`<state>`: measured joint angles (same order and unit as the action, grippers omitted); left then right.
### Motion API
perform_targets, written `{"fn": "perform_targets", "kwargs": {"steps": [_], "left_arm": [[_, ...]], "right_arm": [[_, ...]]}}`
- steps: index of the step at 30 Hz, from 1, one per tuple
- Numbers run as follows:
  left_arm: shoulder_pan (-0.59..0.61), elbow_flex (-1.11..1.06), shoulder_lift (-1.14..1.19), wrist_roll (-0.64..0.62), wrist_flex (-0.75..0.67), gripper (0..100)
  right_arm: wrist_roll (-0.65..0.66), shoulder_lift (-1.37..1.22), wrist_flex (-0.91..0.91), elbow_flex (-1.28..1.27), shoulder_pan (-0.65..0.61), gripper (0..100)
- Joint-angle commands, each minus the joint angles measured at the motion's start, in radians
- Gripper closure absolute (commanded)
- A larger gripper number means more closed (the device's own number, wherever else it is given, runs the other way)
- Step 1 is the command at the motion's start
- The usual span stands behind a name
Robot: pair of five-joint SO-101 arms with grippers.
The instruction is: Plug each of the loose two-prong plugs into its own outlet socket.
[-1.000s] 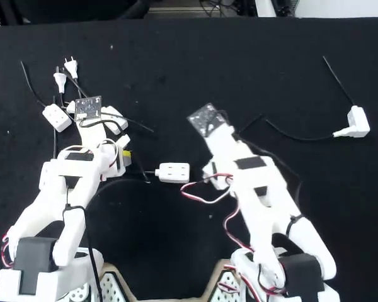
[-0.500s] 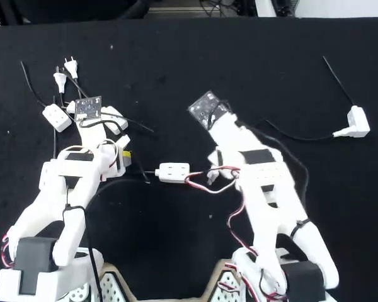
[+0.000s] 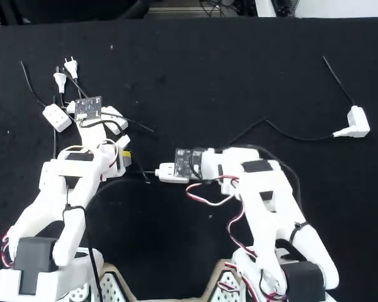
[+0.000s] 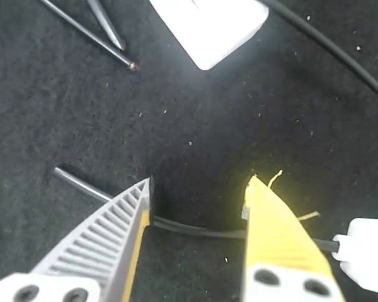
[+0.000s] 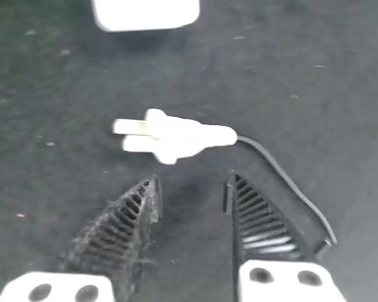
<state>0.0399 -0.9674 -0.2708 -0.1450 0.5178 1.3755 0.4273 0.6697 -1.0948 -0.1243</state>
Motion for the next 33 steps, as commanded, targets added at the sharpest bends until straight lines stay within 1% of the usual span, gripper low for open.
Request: {"fn": "perform_targets", "kwargs": {"steps": [1, 3, 6, 13, 23, 28, 30, 31, 33], "left_arm": [[-0.005, 0.004, -0.008, -0.005, -0.011, 76], [-0.004, 0.004, -0.008, -0.005, -0.011, 76], [-0.002, 0.004, -0.008, -0.005, -0.009, 76], [0.061, 0.002, -0.009, -0.011, -0.009, 76], [0.059, 0.004, -0.009, -0.011, -0.009, 76], [0.059, 0.004, -0.009, -0.011, -0.009, 76], [0.059, 0.002, -0.009, -0.011, -0.009, 76], [0.059, 0.002, -0.009, -0.011, -0.009, 76], [0.059, 0.002, -0.009, -0.011, -0.009, 76]], "right_arm": [[0.014, 0.041, 0.002, -0.001, -0.057, 83.9], [0.014, 0.041, -0.011, -0.001, -0.087, 83.9], [0.009, 0.041, -0.075, -0.007, -0.126, 84.1], [-0.005, 0.041, -0.18, 0.001, -0.132, 84.2], [-0.281, 0.041, -0.367, 0.001, -0.129, 84.3], [-0.358, 0.042, -0.427, 0.004, -0.075, 84.3], [-0.338, 0.045, -0.397, 0.002, -0.044, 84.1], [-0.305, 0.042, -0.367, 0.002, -0.037, 84.0], [-0.172, 0.041, -0.288, -0.007, -0.037, 84.0]]}}
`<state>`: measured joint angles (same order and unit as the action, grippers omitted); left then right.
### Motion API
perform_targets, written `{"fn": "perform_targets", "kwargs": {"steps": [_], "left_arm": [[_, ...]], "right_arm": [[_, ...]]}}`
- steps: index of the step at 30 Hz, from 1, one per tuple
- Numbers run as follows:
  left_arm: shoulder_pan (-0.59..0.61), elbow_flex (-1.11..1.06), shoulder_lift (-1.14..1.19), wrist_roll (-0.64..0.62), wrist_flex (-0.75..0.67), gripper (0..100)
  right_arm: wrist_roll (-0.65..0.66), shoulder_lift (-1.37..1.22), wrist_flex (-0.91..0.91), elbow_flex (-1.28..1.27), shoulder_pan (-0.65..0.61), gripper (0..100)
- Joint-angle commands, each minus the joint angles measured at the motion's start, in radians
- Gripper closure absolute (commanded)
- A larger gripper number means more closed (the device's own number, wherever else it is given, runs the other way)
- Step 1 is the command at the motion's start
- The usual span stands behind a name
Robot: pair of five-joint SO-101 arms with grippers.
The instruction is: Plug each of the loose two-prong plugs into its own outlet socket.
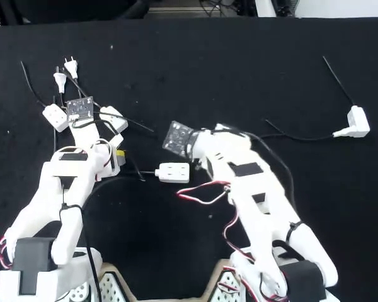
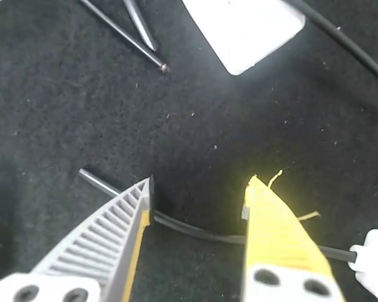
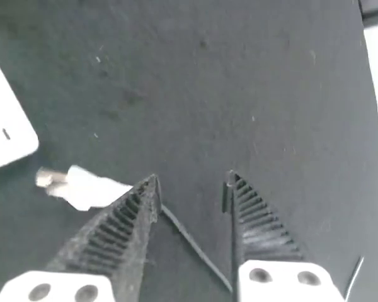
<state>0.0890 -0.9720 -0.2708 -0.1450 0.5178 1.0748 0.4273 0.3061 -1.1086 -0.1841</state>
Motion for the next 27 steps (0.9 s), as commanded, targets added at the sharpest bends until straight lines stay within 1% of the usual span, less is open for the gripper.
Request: {"fn": "perform_targets", "kwargs": {"steps": [1, 3, 4, 6, 10, 13, 21, 27], "left_arm": [[0.01, 0.007, -0.009, -0.011, -0.009, 76], [0.01, 0.007, -0.009, -0.011, -0.009, 76], [0.01, 0.007, -0.009, -0.011, -0.009, 76], [0.01, 0.008, -0.009, -0.011, -0.009, 76], [0.012, 0.005, -0.009, -0.011, -0.009, 76], [0.012, 0.004, -0.014, -0.011, -0.009, 76], [0.012, 0.008, -0.011, -0.011, -0.009, 76], [0.012, 0.008, -0.011, -0.011, -0.009, 76]], "right_arm": [[0.206, 0.041, 0.112, 0.002, 0.021, 84.0], [0.321, 0.041, 0.141, -0.004, 0.021, 84.0], [0.344, 0.041, 0.133, -0.005, 0.021, 84.0], [0.345, 0.041, 0.101, -0.005, 0.021, 84.0], [0.345, 0.036, 0.094, -0.008, -0.026, 83.9], [0.345, -0.027, 0.092, 0.005, -0.054, 83.9], [0.351, -0.266, 0.1, 0.16, -0.009, 83.8], [0.351, -0.305, 0.097, 0.211, -0.026, 84.2]]}}
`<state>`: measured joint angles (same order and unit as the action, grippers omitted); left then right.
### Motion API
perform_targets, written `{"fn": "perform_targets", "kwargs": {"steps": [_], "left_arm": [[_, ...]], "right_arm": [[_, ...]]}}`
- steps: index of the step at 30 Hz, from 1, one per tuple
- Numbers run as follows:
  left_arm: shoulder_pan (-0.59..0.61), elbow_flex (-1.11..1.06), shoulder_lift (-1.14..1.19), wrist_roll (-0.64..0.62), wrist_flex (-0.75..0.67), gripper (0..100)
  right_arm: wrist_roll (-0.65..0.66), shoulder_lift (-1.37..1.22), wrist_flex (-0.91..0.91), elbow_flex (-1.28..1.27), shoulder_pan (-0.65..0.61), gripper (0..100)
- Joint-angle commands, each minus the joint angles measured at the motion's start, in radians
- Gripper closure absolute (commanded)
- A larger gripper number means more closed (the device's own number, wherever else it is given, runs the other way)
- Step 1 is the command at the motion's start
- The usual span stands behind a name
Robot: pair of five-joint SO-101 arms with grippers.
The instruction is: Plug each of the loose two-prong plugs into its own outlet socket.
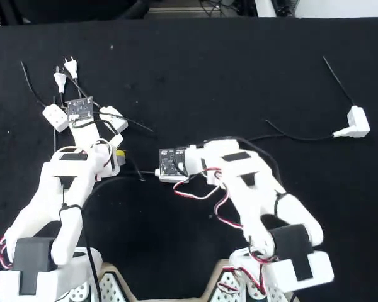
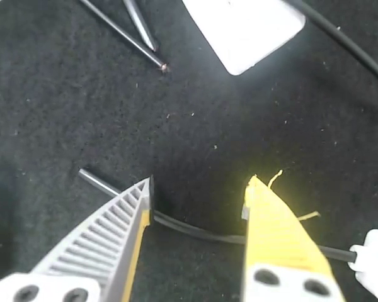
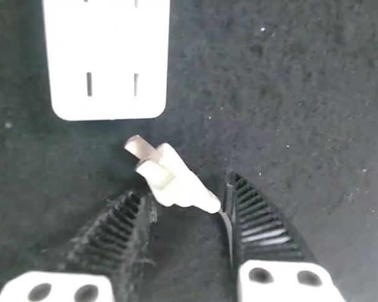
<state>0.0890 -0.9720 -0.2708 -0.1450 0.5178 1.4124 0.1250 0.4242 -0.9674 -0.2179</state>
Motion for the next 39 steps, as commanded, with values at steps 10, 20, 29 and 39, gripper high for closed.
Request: {"fn": "perform_targets", "kwargs": {"steps": [10, 20, 29, 39], "left_arm": [[0.012, 0.008, -0.011, -0.011, -0.011, 76], [0.008, 0.008, -0.011, -0.011, -0.012, 76], [0.01, 0.008, -0.011, -0.011, -0.011, 76], [0.01, 0.007, -0.011, -0.011, -0.011, 76]], "right_arm": [[-0.038, 0.001, 0.008, 0.081, 0.048, 99.1], [-0.331, 0.288, 0.542, 0.255, 0.112, 98.8], [-0.68, 0.298, 0.799, 0.351, 0.127, 98.8], [-0.824, -0.125, 0.881, 0.565, 0.16, 98.7]]}}
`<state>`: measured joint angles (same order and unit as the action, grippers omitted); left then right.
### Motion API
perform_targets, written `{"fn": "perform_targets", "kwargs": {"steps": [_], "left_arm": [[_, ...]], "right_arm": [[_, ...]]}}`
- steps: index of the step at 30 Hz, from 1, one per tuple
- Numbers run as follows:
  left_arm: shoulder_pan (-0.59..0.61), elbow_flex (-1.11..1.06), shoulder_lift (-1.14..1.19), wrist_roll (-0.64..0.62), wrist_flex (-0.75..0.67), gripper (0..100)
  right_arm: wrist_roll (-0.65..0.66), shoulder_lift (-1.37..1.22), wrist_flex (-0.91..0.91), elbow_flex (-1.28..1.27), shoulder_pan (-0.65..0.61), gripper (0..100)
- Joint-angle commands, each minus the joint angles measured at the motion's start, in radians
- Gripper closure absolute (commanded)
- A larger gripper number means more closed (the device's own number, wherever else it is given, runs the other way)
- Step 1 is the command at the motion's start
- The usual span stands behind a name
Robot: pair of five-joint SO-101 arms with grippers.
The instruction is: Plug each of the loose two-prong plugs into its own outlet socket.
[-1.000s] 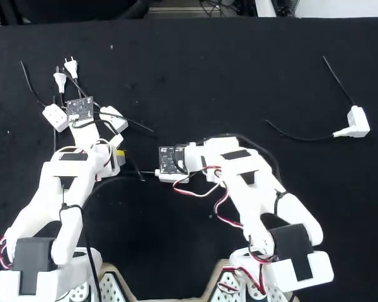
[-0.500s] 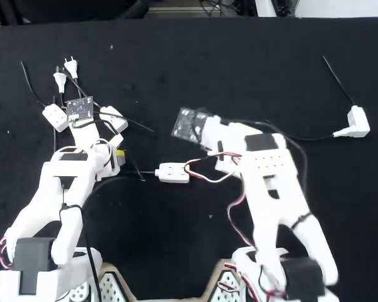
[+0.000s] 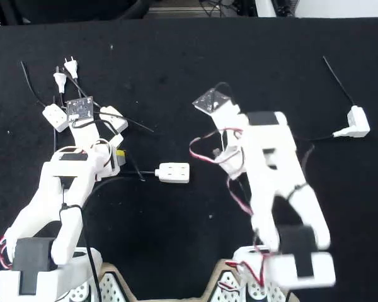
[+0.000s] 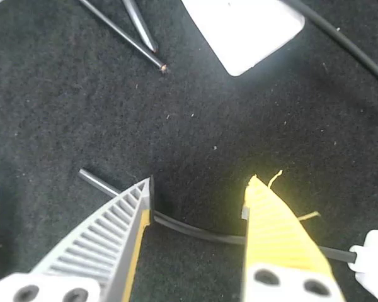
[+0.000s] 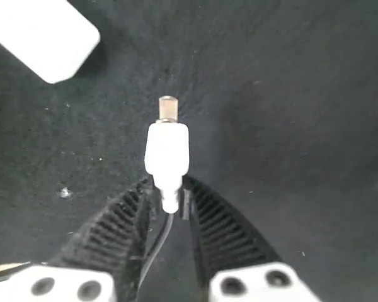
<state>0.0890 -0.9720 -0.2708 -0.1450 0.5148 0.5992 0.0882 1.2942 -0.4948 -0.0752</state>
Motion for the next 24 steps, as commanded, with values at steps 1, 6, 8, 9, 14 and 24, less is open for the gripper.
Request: {"fn": "perform_targets", "kwargs": {"steps": [1, 6, 8, 9, 14, 24], "left_arm": [[0.01, 0.005, -0.011, -0.011, -0.008, 76], [0.01, 0.007, -0.011, -0.011, -0.008, 76], [0.01, 0.008, -0.011, -0.011, -0.008, 76], [0.01, 0.008, -0.011, -0.011, -0.008, 76], [0.01, 0.008, -0.011, -0.011, -0.008, 76], [0.008, 0.008, -0.012, -0.011, -0.008, 76]], "right_arm": [[-0.009, -0.124, 0.011, 0.108, 0.017, 98.6], [0.018, -0.197, 0.003, 0.125, 0.003, 90.7], [0.025, -0.197, 0.005, 0.122, 0.002, 83.8], [0.025, -0.197, 0.005, 0.122, 0.002, 81.5], [0.026, -0.165, 0.005, 0.116, 0.008, 82.4], [0.017, -0.004, -0.198, -0.071, 0.0, 82.5]]}}
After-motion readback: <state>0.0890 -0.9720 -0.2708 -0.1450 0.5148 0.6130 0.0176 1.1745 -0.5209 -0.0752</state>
